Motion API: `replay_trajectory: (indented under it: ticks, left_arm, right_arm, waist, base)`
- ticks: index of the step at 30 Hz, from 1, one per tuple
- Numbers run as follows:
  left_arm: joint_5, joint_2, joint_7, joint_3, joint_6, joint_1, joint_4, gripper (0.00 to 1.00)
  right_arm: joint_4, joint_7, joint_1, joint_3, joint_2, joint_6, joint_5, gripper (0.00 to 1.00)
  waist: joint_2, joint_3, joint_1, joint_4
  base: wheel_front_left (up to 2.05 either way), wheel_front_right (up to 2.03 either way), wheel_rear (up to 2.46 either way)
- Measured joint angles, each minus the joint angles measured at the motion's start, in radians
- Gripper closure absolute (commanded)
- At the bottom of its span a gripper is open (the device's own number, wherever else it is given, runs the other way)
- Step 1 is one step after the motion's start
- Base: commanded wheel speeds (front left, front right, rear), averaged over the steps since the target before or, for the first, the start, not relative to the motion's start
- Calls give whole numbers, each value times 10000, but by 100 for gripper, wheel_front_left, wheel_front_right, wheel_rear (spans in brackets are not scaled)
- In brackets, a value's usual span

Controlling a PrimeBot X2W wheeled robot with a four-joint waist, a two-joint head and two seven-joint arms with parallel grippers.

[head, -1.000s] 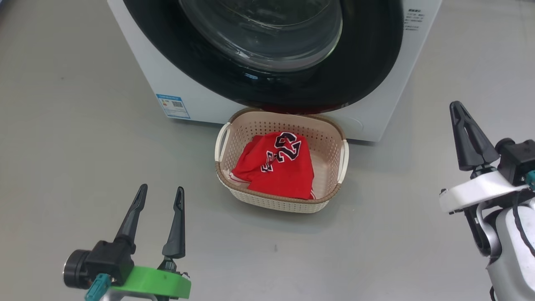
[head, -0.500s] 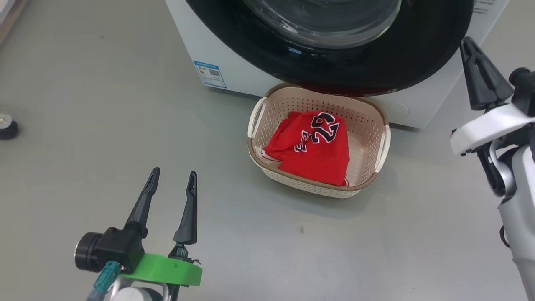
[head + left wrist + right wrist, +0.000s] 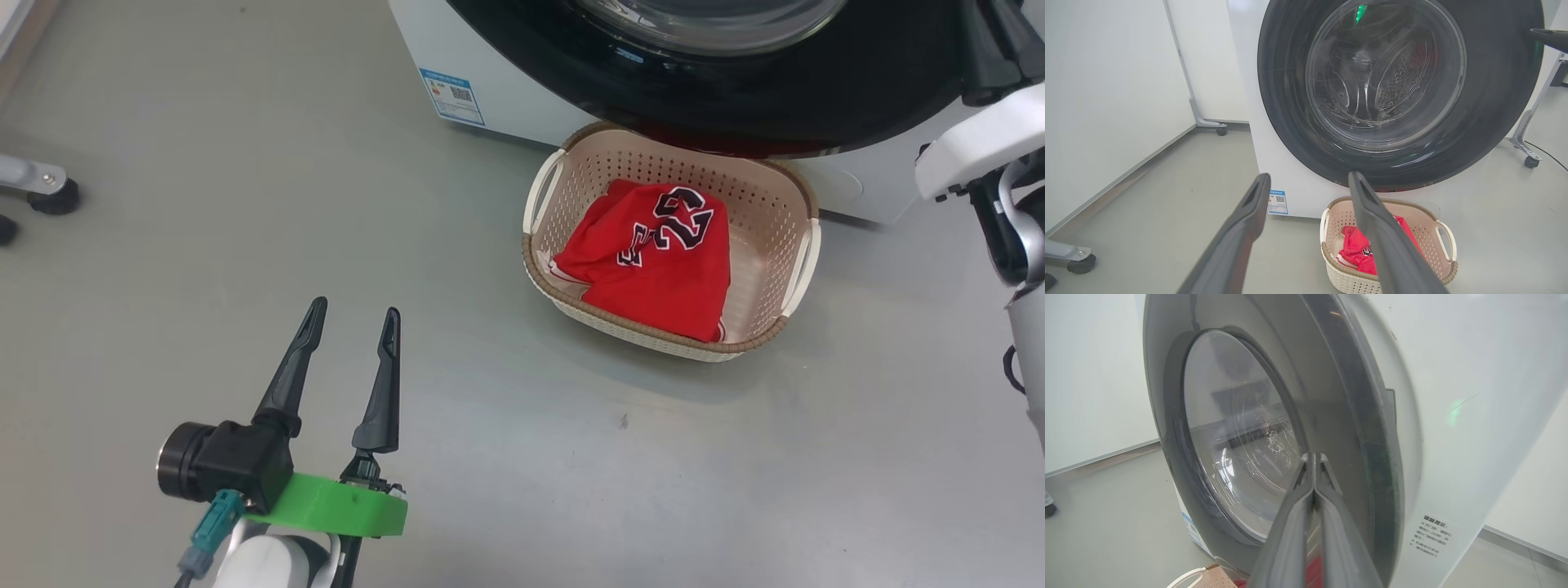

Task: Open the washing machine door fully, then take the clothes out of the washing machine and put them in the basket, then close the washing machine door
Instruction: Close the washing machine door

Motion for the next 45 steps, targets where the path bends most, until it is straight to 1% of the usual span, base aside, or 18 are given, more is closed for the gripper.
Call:
replay_trajectory:
  ticks: [5, 25, 27, 36, 45]
  left_arm:
    - [-46, -19, -10, -86, 0, -111, 71, 0]
    - [-339, -104, -42, -399, 4, -591, 174, 0]
    - [-364, -105, -42, -430, 12, -605, 173, 0]
    - [-566, -113, -42, -583, 75, -744, 113, 0]
    - [-675, -115, -42, -694, 119, -777, 94, 0]
  right_arm:
    - [376, 73, -542, 6, -125, 77, 4, 100]
    - [1662, 102, -2366, 10, -681, 121, -8, 100]
    - [1814, 102, -2484, 4, -729, 171, -8, 100]
    - [2437, 71, -2953, -347, -761, 165, 61, 100]
    - [2970, -174, -3089, -366, -723, 173, 155, 100]
  waist:
    - [0, 229, 0, 142]
    - [0, 934, 0, 582]
    - [0, 948, 0, 604]
    - [0, 974, 0, 698]
    - [0, 919, 0, 765]
  base:
    - [0, 0, 0]
    - [0, 0, 0]
    - [0, 0, 0]
    - [0, 0, 0]
    - [0, 0, 0]
